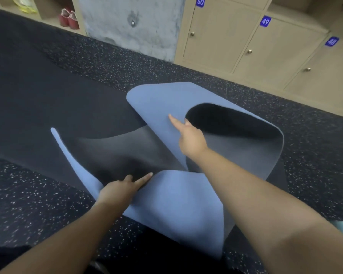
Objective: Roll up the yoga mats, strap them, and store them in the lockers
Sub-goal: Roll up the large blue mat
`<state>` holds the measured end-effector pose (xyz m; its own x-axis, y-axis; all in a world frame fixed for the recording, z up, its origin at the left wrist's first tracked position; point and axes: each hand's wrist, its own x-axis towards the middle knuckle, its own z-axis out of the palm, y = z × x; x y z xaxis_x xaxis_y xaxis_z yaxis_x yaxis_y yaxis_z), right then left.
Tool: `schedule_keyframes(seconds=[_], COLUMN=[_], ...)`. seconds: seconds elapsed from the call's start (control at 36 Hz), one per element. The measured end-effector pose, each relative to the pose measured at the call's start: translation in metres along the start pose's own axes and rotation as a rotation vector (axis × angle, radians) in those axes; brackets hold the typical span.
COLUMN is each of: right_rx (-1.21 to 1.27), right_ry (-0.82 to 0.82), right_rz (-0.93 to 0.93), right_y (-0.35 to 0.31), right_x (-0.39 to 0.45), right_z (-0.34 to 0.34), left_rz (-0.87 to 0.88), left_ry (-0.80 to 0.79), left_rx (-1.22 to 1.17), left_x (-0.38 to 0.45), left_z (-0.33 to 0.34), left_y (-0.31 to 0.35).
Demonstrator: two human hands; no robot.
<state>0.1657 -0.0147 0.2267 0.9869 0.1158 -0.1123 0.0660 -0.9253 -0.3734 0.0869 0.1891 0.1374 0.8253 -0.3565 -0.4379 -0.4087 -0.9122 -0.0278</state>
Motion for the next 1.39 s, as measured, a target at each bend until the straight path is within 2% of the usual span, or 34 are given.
schedule_keyframes(seconds=[0.14,0.19,0.25,0.31,0.36,0.39,0.47,0.58,0.64,0.78,0.92,1.08,1.22,1.39], right_rx=[-0.076,-0.044,-0.007,0.05,0.115,0.15,0.217,0.234,0.224,0.281,0.424,0.525,0.579,0.625], right_ry=[0.0,0.033,0.056,0.074,0.101,0.118,0.136,0.112,0.074,-0.004,-0.008,-0.062,0.067,0.164], right_rz=[-0.112,-0.073,-0.01,0.061,0.135,0.169,0.264,0.352,0.389,0.436,0.521,0.581,0.701,0.737], right_y=[-0.02,-0.019,-0.013,-0.003,0.01,0.017,0.038,0.058,0.067,0.078,0.081,0.09,0.097,0.103], right_x=[0.006,0.004,-0.002,-0.01,-0.018,-0.021,-0.028,-0.032,-0.031,-0.027,-0.018,-0.007,0.003,0.008], right_z=[-0.003,-0.001,0.001,0.003,0.007,0.01,0.022,0.042,0.054,0.087,0.121,0.154,0.173,0.204], left_rz=[-0.033,0.002,0.026,0.056,0.085,0.058,-0.075,-0.119,-0.134,-0.215,-0.34,-0.494,-0.583,-0.613], left_ry=[0.049,0.08,0.126,0.254,0.309,0.24,0.17,0.162,0.155,0.236,0.367,0.292,0.201,0.025], left_rx=[0.052,0.113,0.075,0.135,0.15,0.105,-0.084,-0.302,-0.323,-0.421,-0.405,-0.394,-0.435,-0.446], left_x=[-0.019,-0.018,-0.012,0.0,0.008,0.009,0.014,0.023,0.031,0.062,0.097,0.135,0.159,0.181], left_z=[-0.008,0.0,0.009,0.021,0.029,0.029,0.035,0.04,0.047,0.064,0.083,0.099,0.112,0.136], left_y=[-0.013,-0.011,-0.014,-0.02,-0.027,-0.031,-0.034,-0.041,-0.048,-0.062,-0.081,-0.115,-0.142,-0.159])
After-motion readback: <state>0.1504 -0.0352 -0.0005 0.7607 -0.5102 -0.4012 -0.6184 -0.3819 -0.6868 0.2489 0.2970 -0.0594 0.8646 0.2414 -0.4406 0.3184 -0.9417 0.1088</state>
